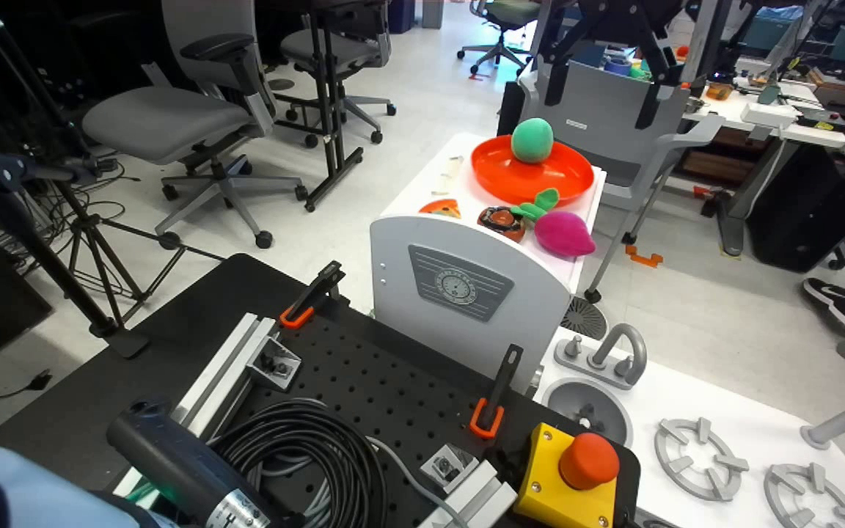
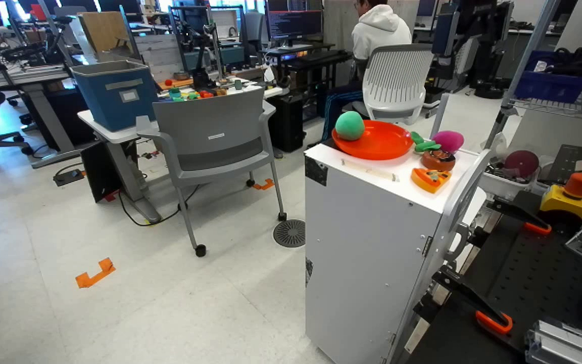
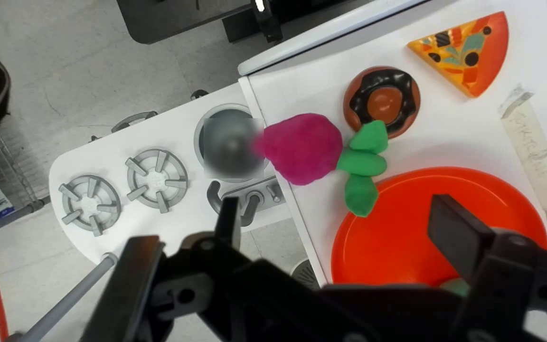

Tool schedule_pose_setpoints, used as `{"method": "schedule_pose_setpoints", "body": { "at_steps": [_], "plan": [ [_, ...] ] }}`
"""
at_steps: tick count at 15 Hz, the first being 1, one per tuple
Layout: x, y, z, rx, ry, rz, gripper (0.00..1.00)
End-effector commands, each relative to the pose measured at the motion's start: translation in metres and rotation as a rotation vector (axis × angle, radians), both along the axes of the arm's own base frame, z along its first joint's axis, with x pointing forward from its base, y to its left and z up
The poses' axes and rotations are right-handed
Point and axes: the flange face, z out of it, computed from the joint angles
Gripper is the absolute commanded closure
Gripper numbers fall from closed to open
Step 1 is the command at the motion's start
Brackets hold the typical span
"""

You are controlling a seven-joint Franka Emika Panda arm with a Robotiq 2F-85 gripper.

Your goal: Pick up the purple toy and put it in the orange plate.

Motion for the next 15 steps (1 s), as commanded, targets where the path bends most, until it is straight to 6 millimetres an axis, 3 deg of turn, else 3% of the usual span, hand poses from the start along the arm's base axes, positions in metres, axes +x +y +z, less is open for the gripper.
{"method": "schedule_pose_setpoints", "body": {
  "at_steps": [1, 15],
  "plan": [
    [-0.01, -0.001, -0.005, 0.0, 0.002, 0.018, 0.0],
    [-0.02, -0.021, -0.026, -0.074, -0.117, 0.035, 0.0]
  ]
}}
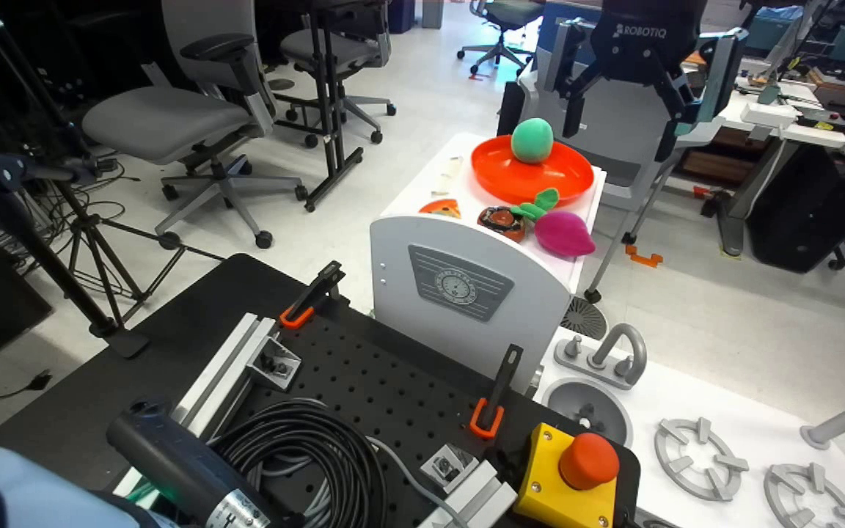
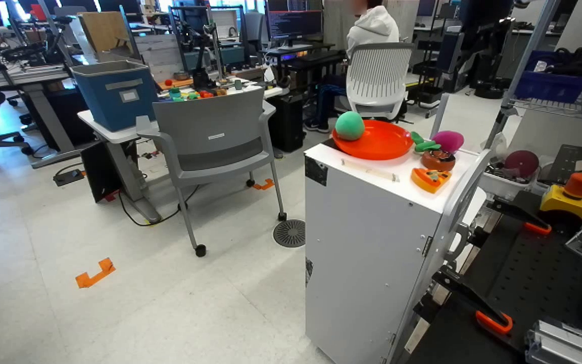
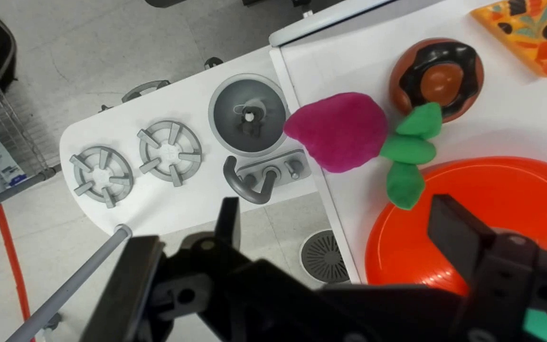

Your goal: Pick up the purple toy and put it in the orange plate.

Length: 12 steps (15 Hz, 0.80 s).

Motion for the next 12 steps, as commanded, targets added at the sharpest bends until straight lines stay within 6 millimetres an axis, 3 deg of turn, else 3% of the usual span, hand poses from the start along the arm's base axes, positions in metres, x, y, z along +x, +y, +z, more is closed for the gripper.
{"method": "schedule_pose_setpoints", "body": {
  "at_steps": [1, 12],
  "plan": [
    [-0.0104, 0.0003, -0.0038, -0.014, -0.041, 0.007, 0.0],
    [-0.0164, 0.0088, -0.0096, 0.078, -0.176, -0.048, 0.0]
  ]
}}
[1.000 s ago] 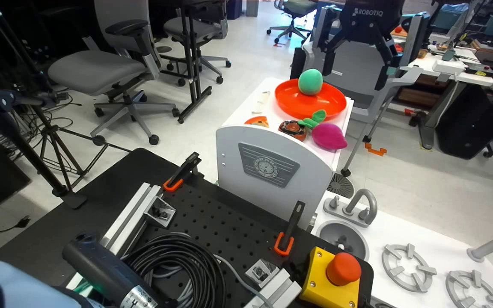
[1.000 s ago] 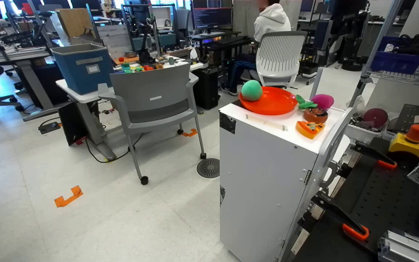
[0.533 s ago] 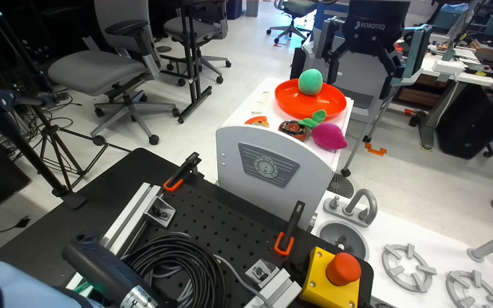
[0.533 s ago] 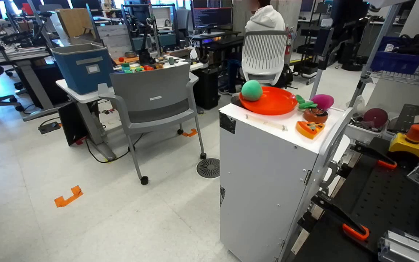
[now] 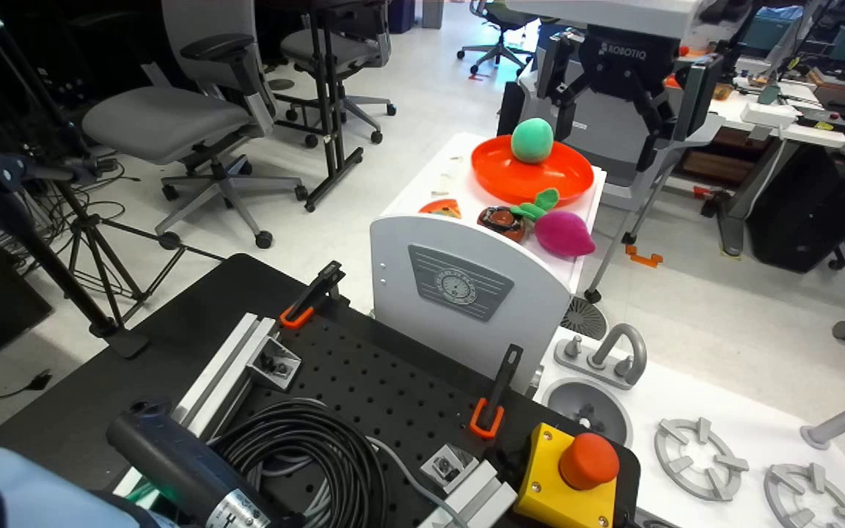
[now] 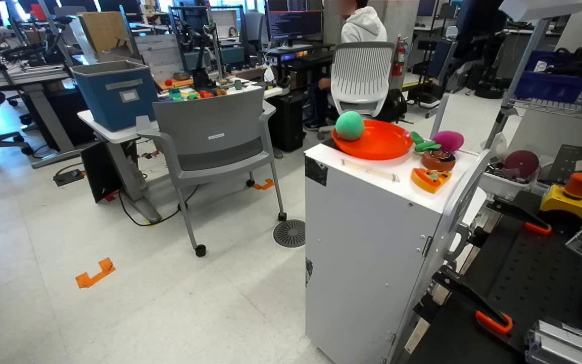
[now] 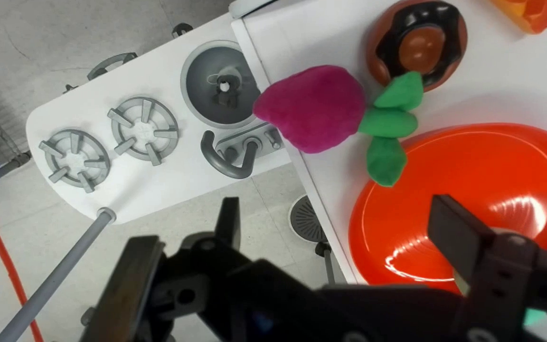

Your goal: Pick up the purple toy and put it in the orange plate.

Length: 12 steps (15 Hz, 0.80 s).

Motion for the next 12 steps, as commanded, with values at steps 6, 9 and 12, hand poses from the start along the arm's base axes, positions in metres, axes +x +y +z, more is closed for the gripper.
{"method": "schedule_pose_setpoints", "body": {
  "at_steps": [6, 9, 12],
  "plan": [
    [-0.012, 0.004, 0.013, 0.184, -0.048, -0.058, 0.0],
    [-0.013, -0.001, 0.016, 0.182, -0.049, -0.07, 0.0],
    [-0.013, -0.006, 0.016, 0.172, -0.042, -0.075, 0.0]
  ]
}}
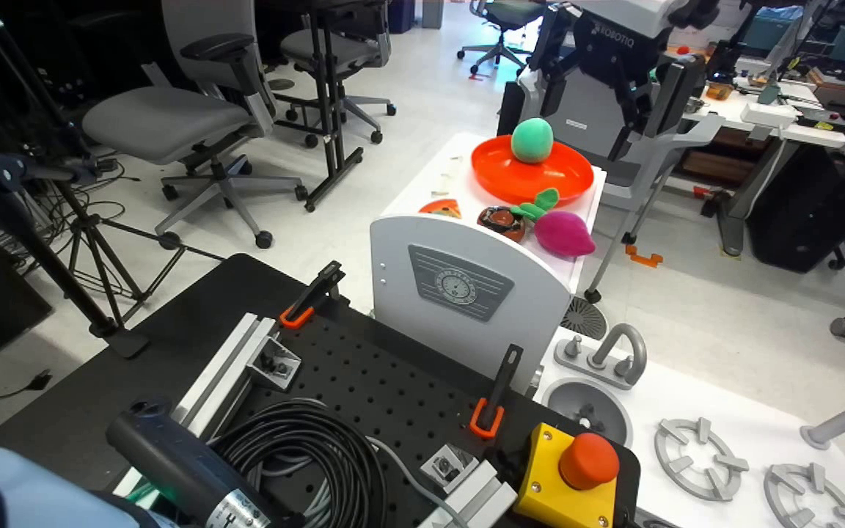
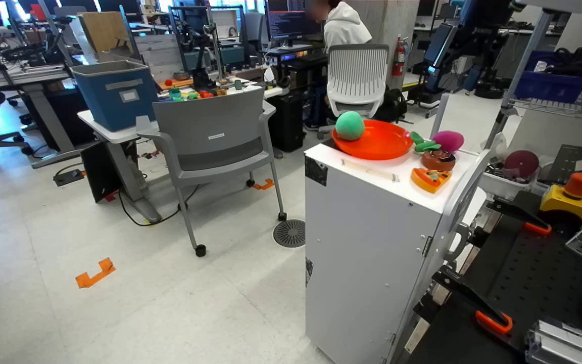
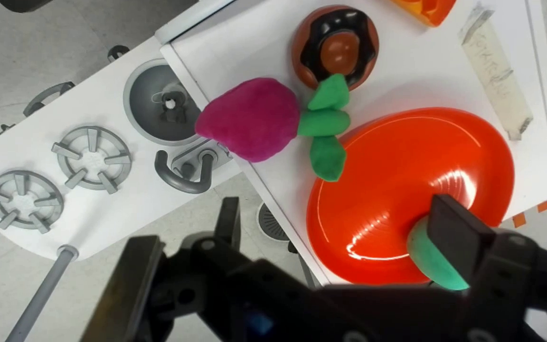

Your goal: Pick up the purple toy and put it in the orange plate.

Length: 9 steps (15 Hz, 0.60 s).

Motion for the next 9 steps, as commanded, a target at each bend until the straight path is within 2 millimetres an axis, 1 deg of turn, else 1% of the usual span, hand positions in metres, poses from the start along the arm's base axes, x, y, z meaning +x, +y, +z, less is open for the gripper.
{"method": "schedule_pose_setpoints", "body": {
  "at_steps": [1, 3, 9],
  "plan": [
    [-0.007, -0.009, 0.004, 0.008, 0.01, 0.015, 0.0],
    [-0.009, -0.012, 0.0, 0.009, 0.036, 0.016, 0.0],
    [-0.017, -0.012, -0.008, 0.025, 0.133, 0.054, 0.0]
  ]
}}
